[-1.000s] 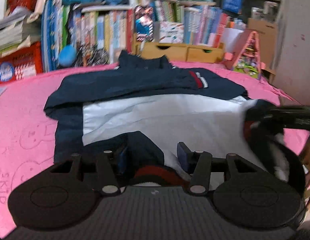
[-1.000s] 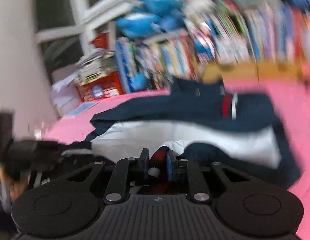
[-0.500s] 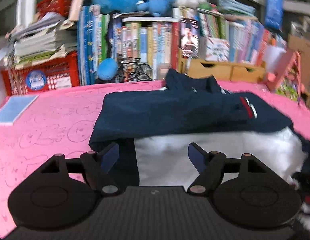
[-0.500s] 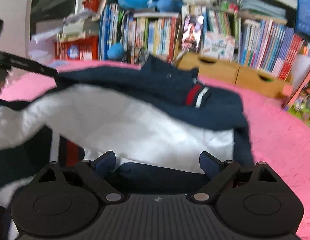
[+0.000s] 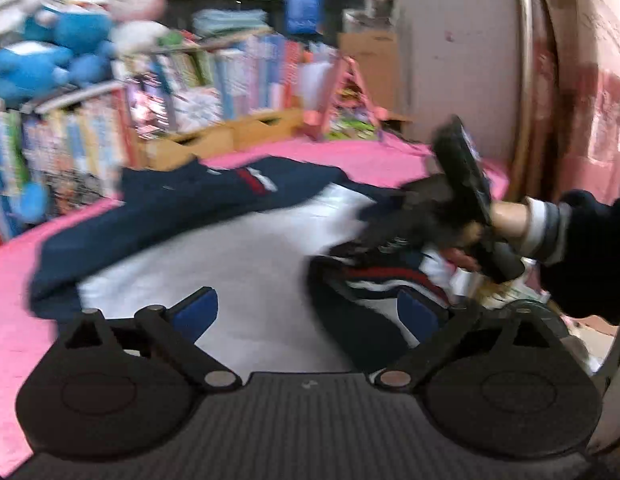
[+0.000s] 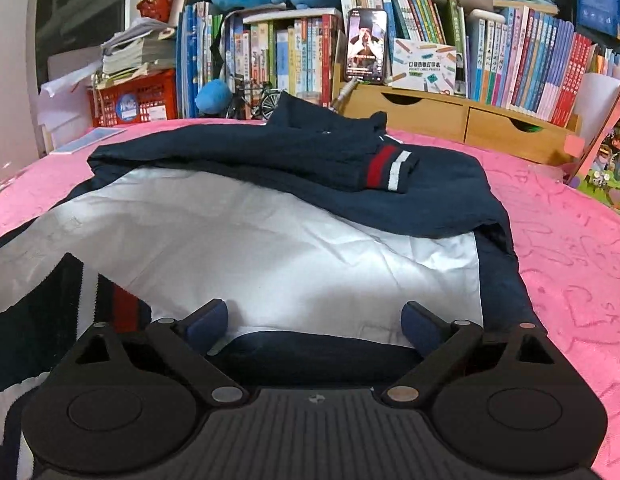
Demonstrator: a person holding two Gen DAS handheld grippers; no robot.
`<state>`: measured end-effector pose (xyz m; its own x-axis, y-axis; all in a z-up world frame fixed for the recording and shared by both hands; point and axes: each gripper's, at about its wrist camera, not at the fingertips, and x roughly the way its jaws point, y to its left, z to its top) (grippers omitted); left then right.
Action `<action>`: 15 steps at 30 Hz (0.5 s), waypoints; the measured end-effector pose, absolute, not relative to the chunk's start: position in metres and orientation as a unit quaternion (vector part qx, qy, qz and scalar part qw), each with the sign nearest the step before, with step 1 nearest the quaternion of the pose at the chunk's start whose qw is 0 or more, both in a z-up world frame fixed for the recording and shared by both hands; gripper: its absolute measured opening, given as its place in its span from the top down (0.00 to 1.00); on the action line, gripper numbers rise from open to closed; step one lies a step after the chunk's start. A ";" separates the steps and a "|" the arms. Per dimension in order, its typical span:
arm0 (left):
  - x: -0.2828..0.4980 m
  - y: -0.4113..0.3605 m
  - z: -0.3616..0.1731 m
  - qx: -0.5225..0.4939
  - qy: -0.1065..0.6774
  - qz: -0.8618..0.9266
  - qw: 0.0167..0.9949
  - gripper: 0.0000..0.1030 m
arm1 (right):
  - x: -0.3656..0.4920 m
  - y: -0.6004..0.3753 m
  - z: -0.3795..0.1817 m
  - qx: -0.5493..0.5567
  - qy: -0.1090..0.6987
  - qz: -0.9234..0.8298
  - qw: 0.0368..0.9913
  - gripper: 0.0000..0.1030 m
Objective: Fold clothes
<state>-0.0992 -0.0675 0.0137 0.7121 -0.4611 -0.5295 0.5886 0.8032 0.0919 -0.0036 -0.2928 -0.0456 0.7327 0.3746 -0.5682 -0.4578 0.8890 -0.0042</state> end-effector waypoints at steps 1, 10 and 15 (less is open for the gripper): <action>-0.092 -0.078 0.006 0.148 0.261 -0.271 0.914 0.06 | -0.004 -0.293 -0.046 -0.072 0.288 0.224 0.928 0.09; -0.022 -0.064 -0.023 0.104 0.352 -0.113 0.923 0.03 | -0.040 -0.311 -0.011 -0.250 0.179 0.299 0.903 0.08; -0.024 -0.065 -0.024 0.102 0.338 -0.106 0.930 0.02 | -0.046 -0.320 0.016 -0.255 0.174 0.395 0.865 0.07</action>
